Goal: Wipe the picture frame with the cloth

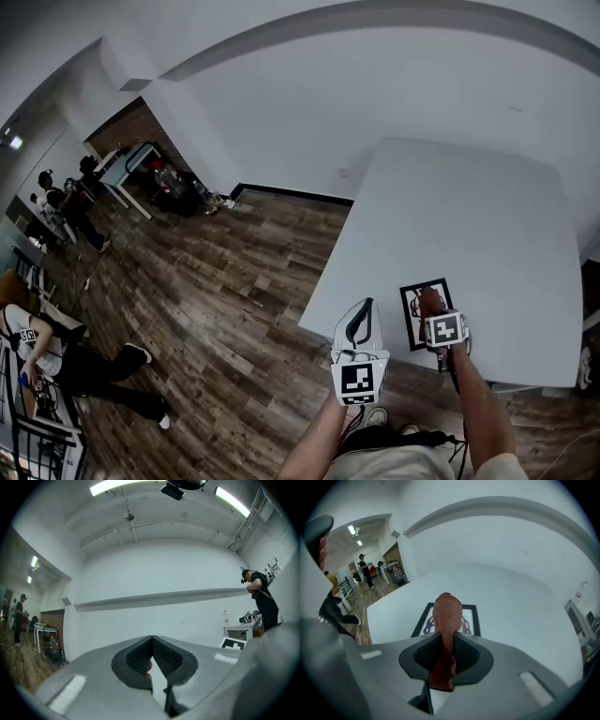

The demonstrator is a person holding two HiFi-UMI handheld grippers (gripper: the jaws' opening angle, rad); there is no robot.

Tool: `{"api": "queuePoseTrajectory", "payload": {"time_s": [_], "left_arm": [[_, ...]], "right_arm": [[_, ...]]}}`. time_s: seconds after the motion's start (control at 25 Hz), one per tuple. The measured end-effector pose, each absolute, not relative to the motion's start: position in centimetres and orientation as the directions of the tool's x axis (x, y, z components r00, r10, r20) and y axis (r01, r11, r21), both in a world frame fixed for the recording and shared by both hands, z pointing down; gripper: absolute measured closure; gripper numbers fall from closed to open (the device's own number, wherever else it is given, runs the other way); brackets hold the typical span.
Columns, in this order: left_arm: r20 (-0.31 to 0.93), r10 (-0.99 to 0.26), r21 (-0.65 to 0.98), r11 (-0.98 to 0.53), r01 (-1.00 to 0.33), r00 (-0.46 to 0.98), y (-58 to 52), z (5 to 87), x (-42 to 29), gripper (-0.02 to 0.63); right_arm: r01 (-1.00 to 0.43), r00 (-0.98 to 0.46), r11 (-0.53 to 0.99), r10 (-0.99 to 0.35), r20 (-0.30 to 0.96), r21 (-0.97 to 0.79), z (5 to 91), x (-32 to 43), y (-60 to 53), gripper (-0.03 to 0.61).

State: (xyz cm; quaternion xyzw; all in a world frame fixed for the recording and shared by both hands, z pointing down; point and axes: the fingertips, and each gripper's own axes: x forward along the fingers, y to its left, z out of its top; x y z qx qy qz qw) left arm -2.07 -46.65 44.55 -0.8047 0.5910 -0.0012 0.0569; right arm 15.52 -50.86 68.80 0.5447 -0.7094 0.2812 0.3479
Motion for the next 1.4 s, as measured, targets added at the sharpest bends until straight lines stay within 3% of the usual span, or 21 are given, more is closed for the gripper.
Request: {"api": "queuePoseTrajectory", "payload": {"time_s": [0.4,0.68,0.96,1.12,1.4], "left_arm": [[-0.060,-0.941,-0.091,-0.326,-0.941,0.332,-46.7,44.9,-1.0,0.612],[-0.067,-0.940,-0.095,-0.327,-0.940,0.334,-46.6,44.3,-1.0,0.612],[-0.048,-0.947,-0.101,-0.312,-0.945,0.317,-47.0,44.4,-2.3,0.612],[-0.046,-0.949,-0.105,-0.305,-0.947,0.311,-46.7,45.0,-3.1,0.612],[-0.025,-0.945,-0.106,-0.323,-0.940,0.328,-46.4,46.3,-2.3,0.612]], "right_arm": [[-0.993,-0.064,0.118,-0.595,0.801,0.008,68.1,22.9,-50.4,0.488],[-0.974,-0.190,0.216,-0.642,0.743,-0.062,64.4,16.5,-53.1,0.488],[-0.936,-0.301,0.329,-0.577,0.759,-0.121,65.4,8.9,-55.3,0.486],[-0.940,-0.304,0.296,-0.499,0.812,-0.170,68.2,8.5,-53.9,0.488],[-0.967,-0.234,0.214,-0.521,0.821,-0.139,69.1,12.9,-54.3,0.486]]}}
